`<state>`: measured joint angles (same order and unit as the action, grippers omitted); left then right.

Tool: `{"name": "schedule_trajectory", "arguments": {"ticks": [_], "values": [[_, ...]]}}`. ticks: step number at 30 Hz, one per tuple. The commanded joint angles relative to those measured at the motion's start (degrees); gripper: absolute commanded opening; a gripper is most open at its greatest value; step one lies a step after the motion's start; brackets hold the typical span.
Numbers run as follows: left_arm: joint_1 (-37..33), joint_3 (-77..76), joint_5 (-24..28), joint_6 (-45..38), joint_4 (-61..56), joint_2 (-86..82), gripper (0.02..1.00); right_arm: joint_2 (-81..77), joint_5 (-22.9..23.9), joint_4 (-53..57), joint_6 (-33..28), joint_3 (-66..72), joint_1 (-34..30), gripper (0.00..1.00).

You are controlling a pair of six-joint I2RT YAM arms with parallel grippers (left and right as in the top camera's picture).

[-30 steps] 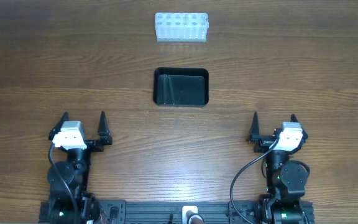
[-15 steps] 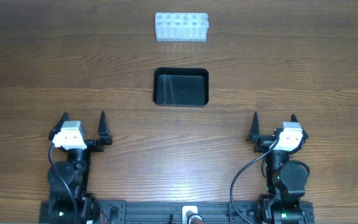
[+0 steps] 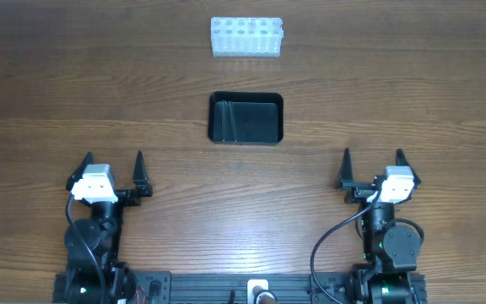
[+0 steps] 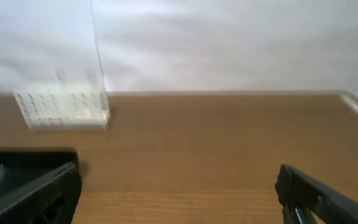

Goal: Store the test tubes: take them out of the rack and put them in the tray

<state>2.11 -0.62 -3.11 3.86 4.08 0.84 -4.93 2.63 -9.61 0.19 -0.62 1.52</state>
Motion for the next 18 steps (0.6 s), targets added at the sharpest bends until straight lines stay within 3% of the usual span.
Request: {"name": "schedule_trajectory", "arguments": {"ticks": [1,5,11,18], "values": [[-0.4,0.3,0.7,-0.4,0.0,-0.5,1.000,-10.4,-3.1,-10.7,3.2,-0.7,-0.3,0.991],[-0.4,0.3,0.7,-0.4,0.0,-0.5,1.000,-24.6,-6.6,-16.4,4.1,-6.6,-0.3,0.991],[-0.4,0.3,0.7,-0.4,0.0,-0.5,1.000,-46.7,-11.1,-15.9,4.1,-21.5,1.7,0.991],[-0.4,0.3,0.7,-0.4,0.0,-0.5,1.000,-70.1,-11.2,-3.8,4.0,-42.9,9.3,0.980]]}}
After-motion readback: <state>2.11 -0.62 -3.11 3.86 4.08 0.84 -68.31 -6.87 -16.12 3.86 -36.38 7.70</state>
